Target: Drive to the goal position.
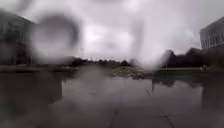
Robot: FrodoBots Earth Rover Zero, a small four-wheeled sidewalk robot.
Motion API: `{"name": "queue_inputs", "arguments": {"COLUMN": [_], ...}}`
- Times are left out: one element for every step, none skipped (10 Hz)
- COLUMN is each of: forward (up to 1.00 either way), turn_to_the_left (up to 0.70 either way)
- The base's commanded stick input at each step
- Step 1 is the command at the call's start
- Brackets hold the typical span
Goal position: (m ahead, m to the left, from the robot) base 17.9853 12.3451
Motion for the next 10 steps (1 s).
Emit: {"name": "queue_inputs", "arguments": {"forward": [0.70,0.70,0.70,0.70,0.70,0.70,0.70,0.70,0.70,0.70], "turn_to_the_left": [0.00,0.00,0.00,0.00,0.00,0.00,0.00,0.00,0.00,0.00]}}
